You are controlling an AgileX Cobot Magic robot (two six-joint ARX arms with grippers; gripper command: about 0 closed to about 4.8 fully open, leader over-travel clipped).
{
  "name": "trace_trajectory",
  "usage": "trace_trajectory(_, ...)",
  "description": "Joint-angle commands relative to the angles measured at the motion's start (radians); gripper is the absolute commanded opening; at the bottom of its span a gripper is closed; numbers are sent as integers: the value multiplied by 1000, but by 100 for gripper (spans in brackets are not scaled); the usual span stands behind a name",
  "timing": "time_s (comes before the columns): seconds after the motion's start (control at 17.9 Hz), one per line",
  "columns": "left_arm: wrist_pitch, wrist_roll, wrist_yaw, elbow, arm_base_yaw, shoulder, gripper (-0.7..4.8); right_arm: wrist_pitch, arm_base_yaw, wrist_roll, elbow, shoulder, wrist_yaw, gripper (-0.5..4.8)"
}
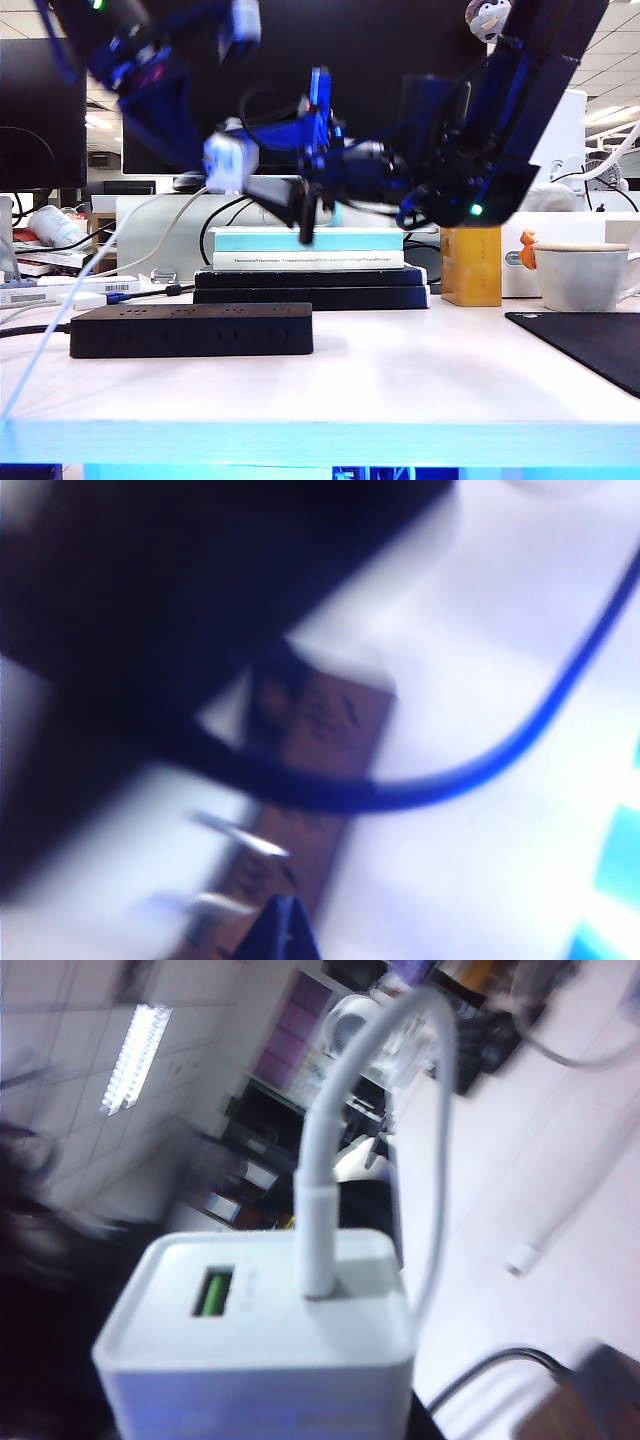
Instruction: Plug the white charger into the left socket.
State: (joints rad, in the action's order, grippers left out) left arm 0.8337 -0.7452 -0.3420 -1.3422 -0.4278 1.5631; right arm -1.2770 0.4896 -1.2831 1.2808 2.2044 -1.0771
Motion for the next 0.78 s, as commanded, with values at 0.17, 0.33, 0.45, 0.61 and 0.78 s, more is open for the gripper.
trace_trajectory(0.17, 10, -5, -18, -4, 0, -15, -6, -40, 2, 75, 6, -14, 0, -5)
trace_trajectory(0.33, 11, 3, 0, -6, 1, -51, -6, -40, 1, 424, 5, -14, -47, -5)
trace_trajectory(0.45, -2, 57, 137, -6, 6, -87, -6, -36, 3, 631, 3, -13, -138, -5)
trace_trajectory(0.61, -21, 98, 140, -6, 26, -108, -6, -34, -1, 697, -3, -7, -158, -5)
trace_trajectory(0.78, -37, 119, 112, -6, 27, -108, -6, 45, -4, 830, -39, -7, -106, -5)
